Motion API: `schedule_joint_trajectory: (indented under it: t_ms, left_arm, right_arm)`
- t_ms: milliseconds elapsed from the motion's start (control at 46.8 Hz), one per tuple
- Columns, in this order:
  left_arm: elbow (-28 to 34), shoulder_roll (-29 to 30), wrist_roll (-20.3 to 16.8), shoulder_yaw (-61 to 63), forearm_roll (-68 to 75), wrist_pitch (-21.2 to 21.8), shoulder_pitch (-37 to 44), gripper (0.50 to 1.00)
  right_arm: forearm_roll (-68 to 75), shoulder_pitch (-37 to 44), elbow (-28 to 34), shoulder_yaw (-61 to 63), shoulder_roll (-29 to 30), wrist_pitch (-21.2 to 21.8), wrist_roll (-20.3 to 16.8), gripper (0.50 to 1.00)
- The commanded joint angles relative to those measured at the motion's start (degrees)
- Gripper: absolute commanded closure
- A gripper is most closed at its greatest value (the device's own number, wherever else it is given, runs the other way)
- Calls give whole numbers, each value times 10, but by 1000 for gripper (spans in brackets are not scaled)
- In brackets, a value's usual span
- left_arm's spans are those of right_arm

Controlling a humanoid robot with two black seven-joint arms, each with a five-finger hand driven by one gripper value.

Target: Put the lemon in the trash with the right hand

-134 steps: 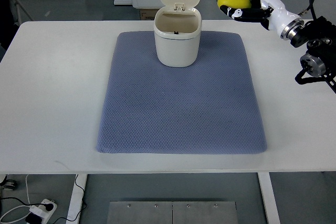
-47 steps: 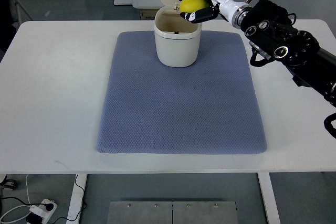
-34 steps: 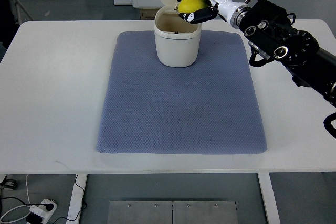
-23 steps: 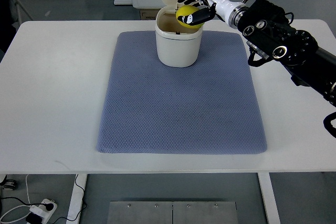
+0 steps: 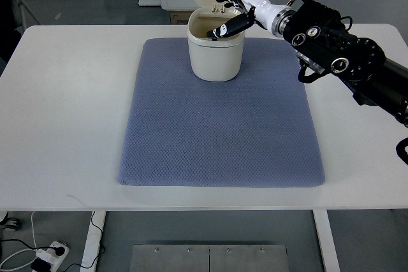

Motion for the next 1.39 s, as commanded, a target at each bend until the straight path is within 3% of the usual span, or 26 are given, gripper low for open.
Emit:
schedule_joint_trajectory:
  t_ms: [0, 363, 641, 834, 1112, 1368]
  left_arm:
    - [0, 0, 0, 0, 0, 0, 0, 500]
    - [0, 0, 0, 0, 0, 0, 0, 500]
    - [0, 0, 0, 0, 0, 0, 0, 500]
    - [0, 0, 0, 0, 0, 0, 0, 500]
    - [0, 0, 0, 0, 0, 0, 0, 500]
    - [0, 0, 0, 0, 0, 0, 0, 500]
  right_arm:
    - [0, -1, 20, 1, -18, 1, 0, 601]
    - [15, -25, 141, 3, -151, -4, 0, 603]
    - [22, -96, 198, 92, -238, -5, 0, 599]
    - [29, -173, 197, 205, -253, -5, -3, 528]
    - [29, -285, 199, 337, -251, -4, 7, 505]
    - [29, -358, 200, 411, -232, -5, 76, 500]
